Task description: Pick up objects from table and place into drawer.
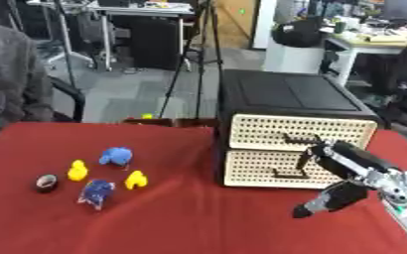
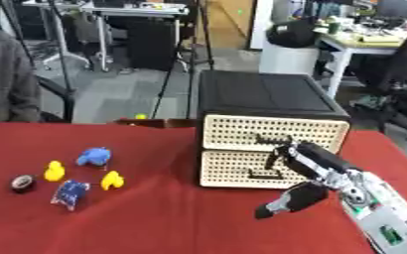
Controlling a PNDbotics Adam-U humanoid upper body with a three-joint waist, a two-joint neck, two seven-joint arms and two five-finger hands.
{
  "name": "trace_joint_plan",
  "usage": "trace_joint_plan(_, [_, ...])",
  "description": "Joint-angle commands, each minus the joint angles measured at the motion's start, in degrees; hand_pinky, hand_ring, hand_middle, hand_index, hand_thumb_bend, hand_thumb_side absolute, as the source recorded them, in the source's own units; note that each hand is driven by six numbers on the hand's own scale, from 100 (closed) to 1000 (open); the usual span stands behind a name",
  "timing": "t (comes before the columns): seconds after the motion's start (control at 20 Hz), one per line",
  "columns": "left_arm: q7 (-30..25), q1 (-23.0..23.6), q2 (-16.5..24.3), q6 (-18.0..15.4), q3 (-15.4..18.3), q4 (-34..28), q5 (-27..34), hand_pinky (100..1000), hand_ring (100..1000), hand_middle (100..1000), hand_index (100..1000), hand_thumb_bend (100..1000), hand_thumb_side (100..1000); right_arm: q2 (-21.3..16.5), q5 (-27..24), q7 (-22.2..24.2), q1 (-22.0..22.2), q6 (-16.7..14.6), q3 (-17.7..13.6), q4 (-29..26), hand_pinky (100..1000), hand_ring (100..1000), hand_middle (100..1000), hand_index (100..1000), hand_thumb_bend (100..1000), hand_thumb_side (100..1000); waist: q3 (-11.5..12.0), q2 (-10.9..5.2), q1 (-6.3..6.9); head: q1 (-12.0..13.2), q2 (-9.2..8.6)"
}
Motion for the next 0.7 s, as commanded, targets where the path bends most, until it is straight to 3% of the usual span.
trace_joint_plan(0.05, [-0.2,0.3,2.7,-0.3,0.9,-1.3,0.1,616,591,612,816,100,703,-1.9,-2.2,-1.2,1.0,0.8,-1.6,-4.1,100,100,110,646,1000,557,-0.5,-0.69,0.10,0.2,0.38])
trace_joint_plan(0.7, [-0.6,5.9,4.5,-2.6,1.5,-2.3,-0.3,616,587,610,817,100,713,-1.4,-7.3,-6.7,8.2,2.1,-4.7,-12.7,100,100,109,647,1000,609,-1.6,-0.46,-0.27,1.0,0.49])
